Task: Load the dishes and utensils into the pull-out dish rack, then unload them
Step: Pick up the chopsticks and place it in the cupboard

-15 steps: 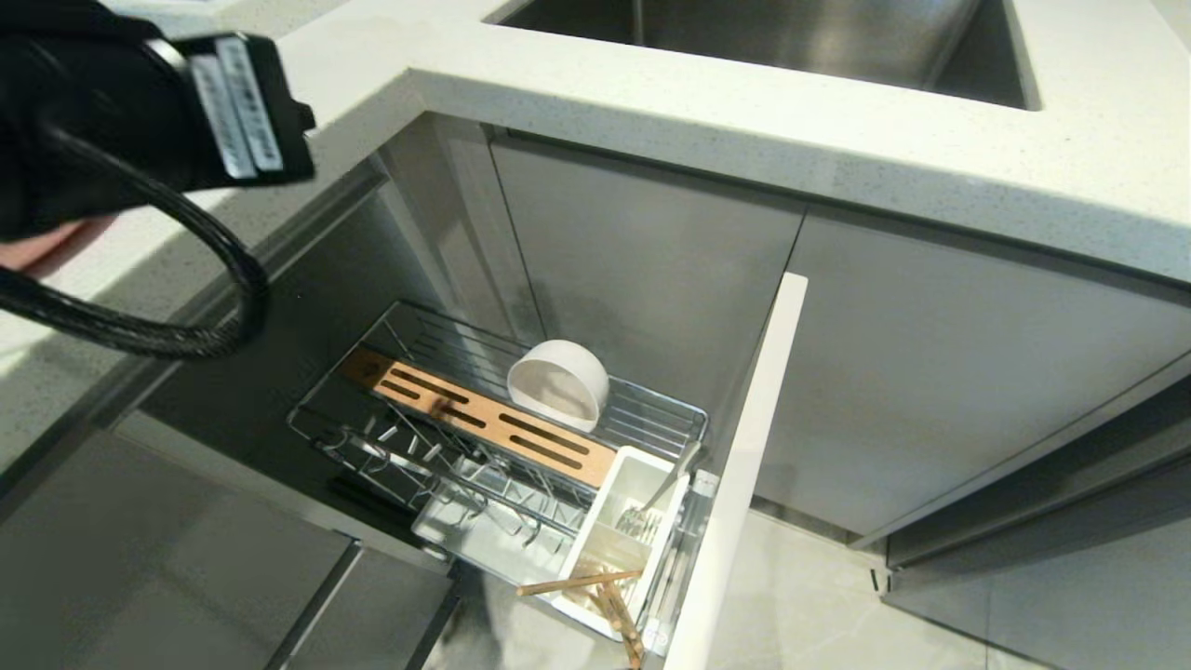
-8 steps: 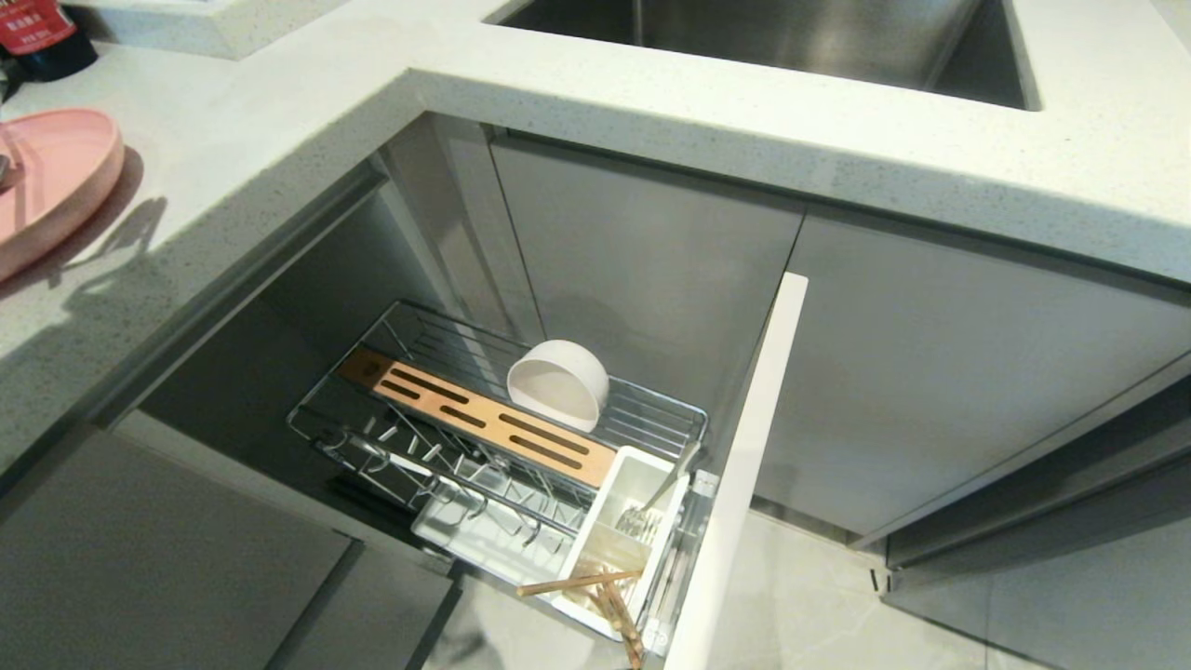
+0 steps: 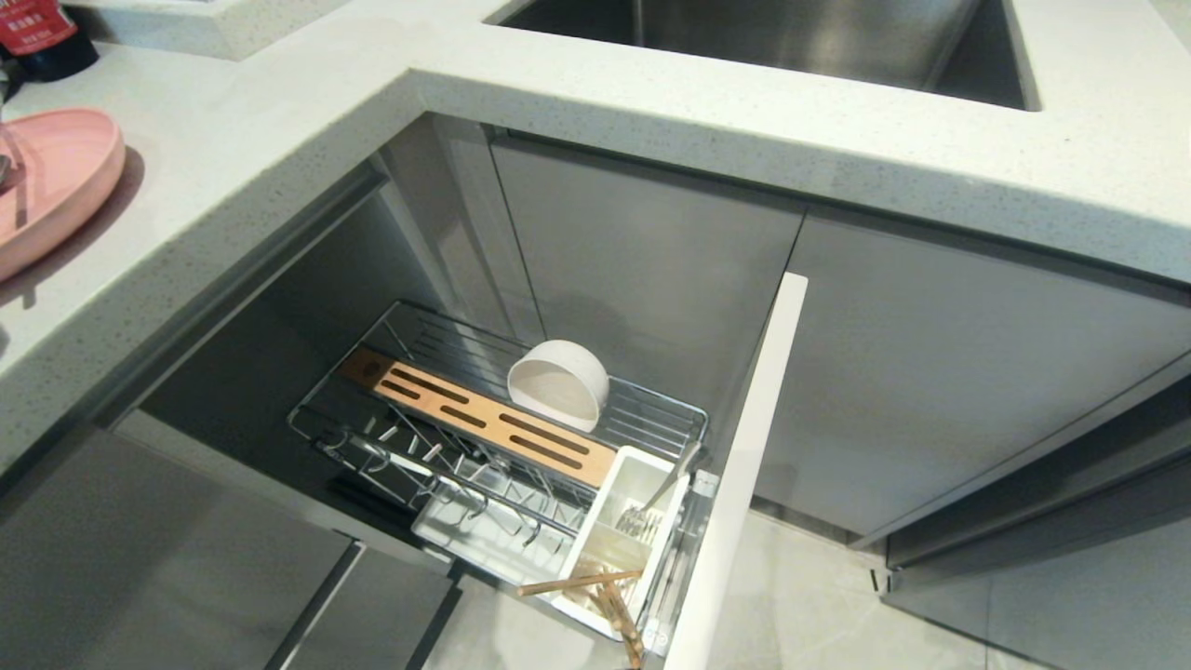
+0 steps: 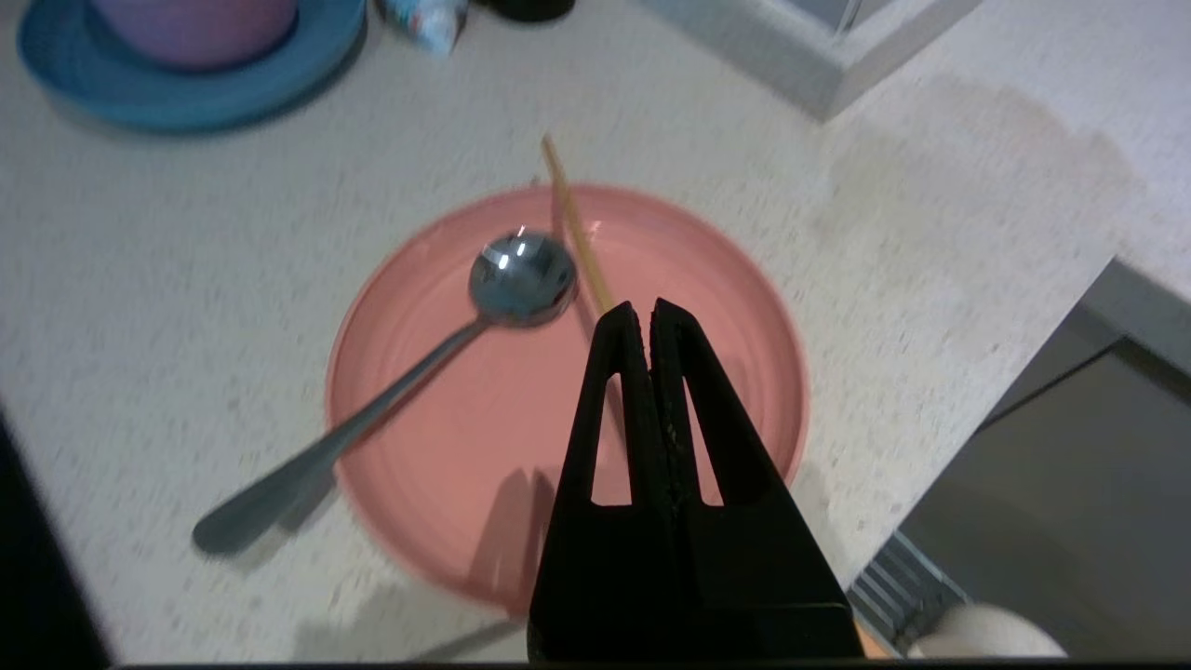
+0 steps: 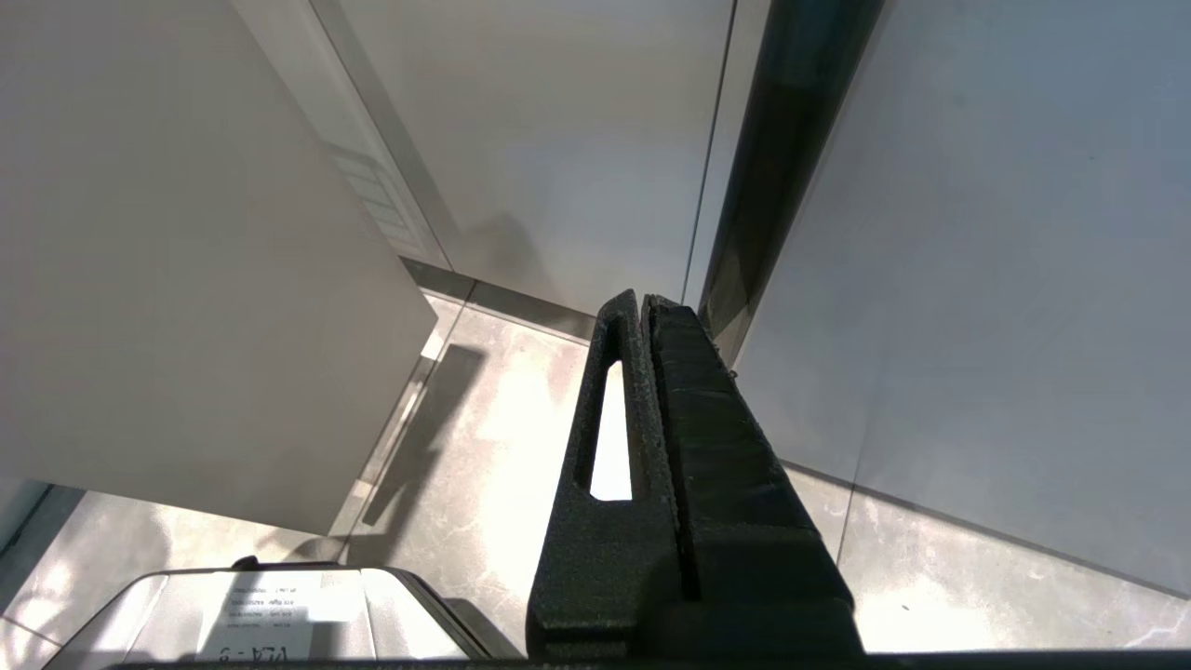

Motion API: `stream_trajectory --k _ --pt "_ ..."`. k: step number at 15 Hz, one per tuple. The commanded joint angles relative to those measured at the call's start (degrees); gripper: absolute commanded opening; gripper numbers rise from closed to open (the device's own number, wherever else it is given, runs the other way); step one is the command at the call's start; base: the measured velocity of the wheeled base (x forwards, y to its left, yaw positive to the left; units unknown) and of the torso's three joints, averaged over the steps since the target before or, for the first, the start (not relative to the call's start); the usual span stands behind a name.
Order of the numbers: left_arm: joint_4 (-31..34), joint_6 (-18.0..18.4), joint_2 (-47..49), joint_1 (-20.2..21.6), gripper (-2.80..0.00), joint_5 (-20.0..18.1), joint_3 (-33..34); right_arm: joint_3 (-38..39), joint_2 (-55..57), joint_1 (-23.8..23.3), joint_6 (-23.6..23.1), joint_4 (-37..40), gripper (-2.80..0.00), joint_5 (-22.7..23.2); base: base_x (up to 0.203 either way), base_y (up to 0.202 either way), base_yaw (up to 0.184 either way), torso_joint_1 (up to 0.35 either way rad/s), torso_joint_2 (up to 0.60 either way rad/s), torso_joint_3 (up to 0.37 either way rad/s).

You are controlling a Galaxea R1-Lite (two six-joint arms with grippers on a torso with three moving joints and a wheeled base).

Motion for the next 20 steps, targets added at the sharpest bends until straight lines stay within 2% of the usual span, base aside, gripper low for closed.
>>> stream_trajectory --k 1,3,8,9,11,20 --pt "7.0 -1.8 1.2 3.7 -2.8 -2.6 -3.4 0.0 0.0 0.0 0.0 0.0 -2.8 0.0 0.0 0.0 0.0 0.0 0.0 0.0" --pt "12.3 -4.9 3.3 7.6 -2.8 -5.9 -5.6 0.0 0.0 0.0 0.0 0.0 -2.8 0.0 0.0 0.0 0.0 0.0 0.0 0.0" --pt "21.5 -9.1 8.9 8.2 -2.8 -6.4 -9.9 0.0 0.0 0.0 0.0 0.0 -2.8 0.0 0.0 0.0 0.0 0.0 0.0 0.0" --pt "21.8 -9.2 9.4 8.2 0.0 -6.4 -10.2 0.0 0.0 0.0 0.0 0.0 -2.8 0.0 0.0 0.0 0.0 0.0 0.0 0.0" --pt "21.8 -10.3 10.5 8.1 0.0 -6.5 -10.7 0.0 0.0 0.0 0.0 0.0 -2.8 0.0 0.0 0.0 0.0 0.0 0.0 0.0" --pt "21.8 -11.4 15.0 6.4 0.0 -6.8 -10.6 0.0 0.0 0.0 0.0 0.0 -2.8 0.0 0.0 0.0 0.0 0.0 0.0 0.0"
